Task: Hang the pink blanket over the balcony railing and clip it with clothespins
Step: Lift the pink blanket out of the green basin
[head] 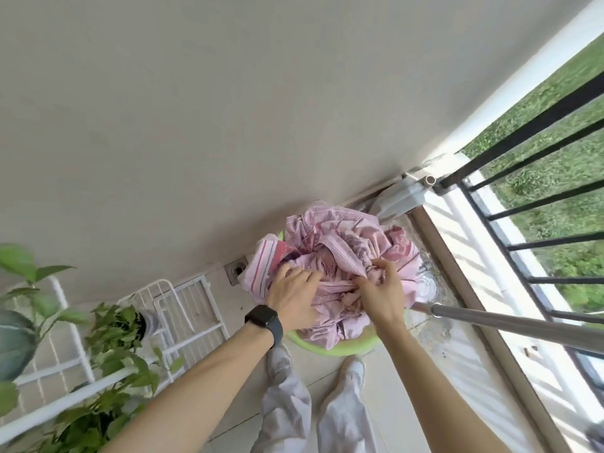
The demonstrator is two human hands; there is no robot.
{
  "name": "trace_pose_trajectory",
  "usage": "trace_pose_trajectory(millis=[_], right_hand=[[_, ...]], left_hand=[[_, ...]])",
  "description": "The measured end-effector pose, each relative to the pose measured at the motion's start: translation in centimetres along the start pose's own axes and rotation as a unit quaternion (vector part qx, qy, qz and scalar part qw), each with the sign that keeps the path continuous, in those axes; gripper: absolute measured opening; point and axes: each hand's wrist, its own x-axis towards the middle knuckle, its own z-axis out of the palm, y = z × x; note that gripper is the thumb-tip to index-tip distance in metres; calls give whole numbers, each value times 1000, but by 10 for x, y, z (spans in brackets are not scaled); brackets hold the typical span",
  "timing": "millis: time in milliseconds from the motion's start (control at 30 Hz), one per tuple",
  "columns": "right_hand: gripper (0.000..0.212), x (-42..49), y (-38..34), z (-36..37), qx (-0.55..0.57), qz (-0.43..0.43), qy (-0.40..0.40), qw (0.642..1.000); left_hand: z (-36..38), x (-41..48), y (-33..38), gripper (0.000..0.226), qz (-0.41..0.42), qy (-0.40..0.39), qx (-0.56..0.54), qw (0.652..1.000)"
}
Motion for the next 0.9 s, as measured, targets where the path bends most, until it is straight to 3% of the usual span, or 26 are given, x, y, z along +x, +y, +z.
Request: trace_pose_trajectory(millis=[200, 300, 467, 633, 700, 800, 900], right_hand=[[41, -83, -113, -105, 0, -137, 42, 990], [54, -122, -176, -161, 3, -203, 57, 978], [69, -179, -242, -241, -34, -275, 76, 958], [75, -221, -271, -295, -140, -362, 122, 914], [93, -237, -276, -309, -101, -398, 87, 908], [133, -259, -306, -336, -20, -449, -41, 892], [139, -278, -339, -357, -47, -480, -124, 867]], left_hand=[[-165, -49, 48, 60, 13, 88, -160, 983], [-261, -65, 67, 58, 33, 166, -203, 964], [-408, -102, 109, 58, 64, 310, -149, 937], [-497, -148, 157, 54, 96, 352, -58, 929], [-518, -167, 171, 47, 119, 366, -10, 923], [-557, -193, 196, 44, 137, 401, 53, 904], [-594, -218, 222, 43, 154, 456, 86, 872]])
